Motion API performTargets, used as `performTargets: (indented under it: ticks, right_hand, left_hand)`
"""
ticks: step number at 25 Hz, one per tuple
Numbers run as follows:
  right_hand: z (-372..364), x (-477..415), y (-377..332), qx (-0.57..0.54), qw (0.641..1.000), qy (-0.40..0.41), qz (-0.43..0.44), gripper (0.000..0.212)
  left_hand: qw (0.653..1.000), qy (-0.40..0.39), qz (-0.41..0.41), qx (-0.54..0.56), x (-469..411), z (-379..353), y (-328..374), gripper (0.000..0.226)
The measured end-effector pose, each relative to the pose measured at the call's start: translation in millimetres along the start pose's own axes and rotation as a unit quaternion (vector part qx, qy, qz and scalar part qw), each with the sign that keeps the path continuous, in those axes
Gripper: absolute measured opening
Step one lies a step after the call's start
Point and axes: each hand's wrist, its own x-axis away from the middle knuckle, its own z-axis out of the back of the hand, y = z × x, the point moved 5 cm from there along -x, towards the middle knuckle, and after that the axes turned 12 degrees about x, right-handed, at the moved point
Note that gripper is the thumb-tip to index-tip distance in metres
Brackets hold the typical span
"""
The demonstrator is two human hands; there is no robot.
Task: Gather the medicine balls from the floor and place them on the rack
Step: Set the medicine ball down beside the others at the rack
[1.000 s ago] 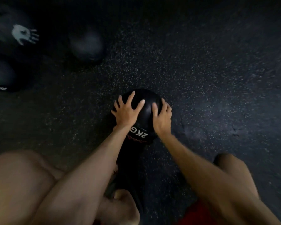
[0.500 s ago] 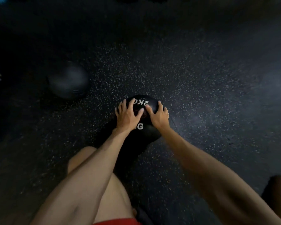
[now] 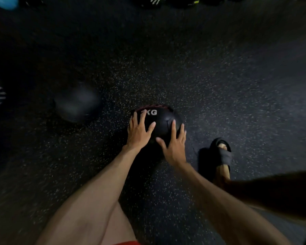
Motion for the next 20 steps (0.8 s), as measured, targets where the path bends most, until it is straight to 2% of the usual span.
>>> performTargets:
  ticks: [7, 11, 13, 15, 18, 20]
  right_hand:
    - [28.1, -165.2, -47.5, 0.004, 0.995, -0.066, -0.076, 0.084]
    - [43.0, -260.2, -50.4, 0.021, 0.994, -0.069, -0.077, 0.078]
    - [51.8, -298.1, -43.7, 0.0, 0.998, -0.044, -0.037, 0.068]
    - [53.1, -306.6, -36.3, -0.027, 0.999, -0.008, 0.047, 0.059]
    - [42.0, -278.1, -24.1, 0.018, 0.982, 0.01, 0.188, 0.071]
    - [36.2, -285.4, -18.4, 0.028, 0.974, -0.009, 0.223, 0.08]
  left_hand:
    - [0.999, -0.003, 0.019, 0.037, -16.3, -16.7, -19.9, 0.104]
    - [0.995, 0.039, 0.04, 0.082, -78.6, -16.3, 1.3, 0.095]
    - [0.99, 0.064, 0.07, 0.103, -121.7, -15.4, 17.0, 0.087]
    - [0.977, 0.106, 0.129, 0.133, -166.3, -9.6, 28.7, 0.08]
    - [0.942, 0.164, 0.227, 0.186, -227.3, 10.2, 37.8, 0.069]
    - [0.931, 0.188, 0.257, 0.178, -246.9, 19.2, 42.7, 0.066]
